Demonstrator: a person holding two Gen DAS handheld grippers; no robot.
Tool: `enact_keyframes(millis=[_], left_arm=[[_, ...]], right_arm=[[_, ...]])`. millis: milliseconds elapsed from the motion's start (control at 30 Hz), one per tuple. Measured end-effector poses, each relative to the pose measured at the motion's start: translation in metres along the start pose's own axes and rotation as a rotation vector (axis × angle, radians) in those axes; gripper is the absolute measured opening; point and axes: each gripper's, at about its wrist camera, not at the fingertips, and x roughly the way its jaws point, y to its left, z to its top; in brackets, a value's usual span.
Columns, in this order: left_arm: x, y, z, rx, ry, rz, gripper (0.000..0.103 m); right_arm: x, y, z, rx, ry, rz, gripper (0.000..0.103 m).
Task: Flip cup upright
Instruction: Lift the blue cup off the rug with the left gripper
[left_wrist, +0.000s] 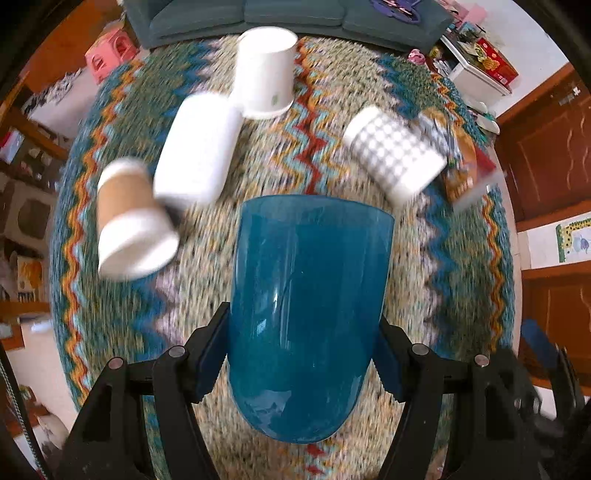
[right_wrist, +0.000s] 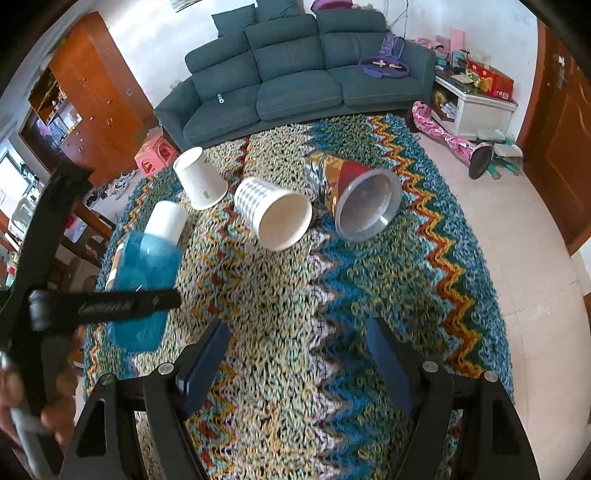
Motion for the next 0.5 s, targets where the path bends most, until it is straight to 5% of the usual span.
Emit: enact_keyframes(millis=[300, 500], left_arm=[[-0.001, 0.009, -0.081, -0.077, 0.022, -0.046, 0.072], [0.005, 0.008, -0.104, -0.104, 0.028, -0.056, 0.072]], right_arm=[[-0.008, 0.011, -0.034, -0.028, 0.039, 0.014, 0.078], [-0.013, 0.021, -0.050, -0.054, 0.049, 0.027, 0.078]])
